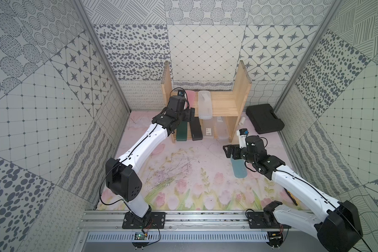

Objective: Remove the pencil cases from the shelf
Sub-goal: Pick up the pencil case from the shelf.

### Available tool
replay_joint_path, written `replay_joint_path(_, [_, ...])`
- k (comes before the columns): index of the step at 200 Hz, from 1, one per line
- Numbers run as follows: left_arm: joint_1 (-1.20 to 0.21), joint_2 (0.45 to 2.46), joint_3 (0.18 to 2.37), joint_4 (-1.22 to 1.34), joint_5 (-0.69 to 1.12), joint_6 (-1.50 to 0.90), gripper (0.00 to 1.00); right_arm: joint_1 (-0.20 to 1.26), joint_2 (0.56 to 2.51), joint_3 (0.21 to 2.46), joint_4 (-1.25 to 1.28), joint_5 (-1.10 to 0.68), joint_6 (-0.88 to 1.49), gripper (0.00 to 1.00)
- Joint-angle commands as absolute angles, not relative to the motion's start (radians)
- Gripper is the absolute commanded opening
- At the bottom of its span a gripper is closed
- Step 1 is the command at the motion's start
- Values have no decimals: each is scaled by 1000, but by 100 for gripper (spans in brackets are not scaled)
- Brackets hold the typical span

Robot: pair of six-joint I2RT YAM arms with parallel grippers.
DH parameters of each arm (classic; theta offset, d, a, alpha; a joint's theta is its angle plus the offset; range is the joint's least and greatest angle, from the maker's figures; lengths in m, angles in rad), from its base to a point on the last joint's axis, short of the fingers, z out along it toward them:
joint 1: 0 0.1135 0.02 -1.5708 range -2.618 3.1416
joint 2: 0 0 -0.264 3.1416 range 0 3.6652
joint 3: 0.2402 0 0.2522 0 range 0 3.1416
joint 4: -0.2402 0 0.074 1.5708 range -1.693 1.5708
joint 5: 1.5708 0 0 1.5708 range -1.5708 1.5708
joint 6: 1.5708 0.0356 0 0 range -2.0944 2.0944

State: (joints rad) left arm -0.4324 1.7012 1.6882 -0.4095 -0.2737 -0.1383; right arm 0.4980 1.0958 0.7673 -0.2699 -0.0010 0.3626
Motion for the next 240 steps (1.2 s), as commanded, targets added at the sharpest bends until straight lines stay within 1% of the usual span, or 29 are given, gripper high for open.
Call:
replay_joint_path(1, [-436,1741,1741,-488,-319,-111,92,500,1102,753,-228,-14,356,98])
replay_joint_path(33, [-436,1778,1787,-518,-307,-108,87,500,1101,750,-225,-14,357,98])
replay_joint_path(93, [-437,1825,1835,-557,-321,-109,86,500,1098,753,-222,-17,358,98])
replay_joint_path(119, [-437,1817,1827,-552,-309,-118,79,500,1098,754,-223,-17,357,98])
replay_joint_path(134, [-436,1792,1798,-522,-282,-124,75,499,1099,756,-223,-17,356,98])
replay_joint_path(156, [-438,1738,1742,-477,-271,-136,75,500,1095,756,-224,-15,357,98])
replay_joint_path(199, [-449,1634,1662,-470,-258,-156,72,500,1094,755,-223,-12,353,98])
replay_joint_path(240, [-491,1475,1496,-406,-269,-172,70,500,1097,756,-221,-6,350,98])
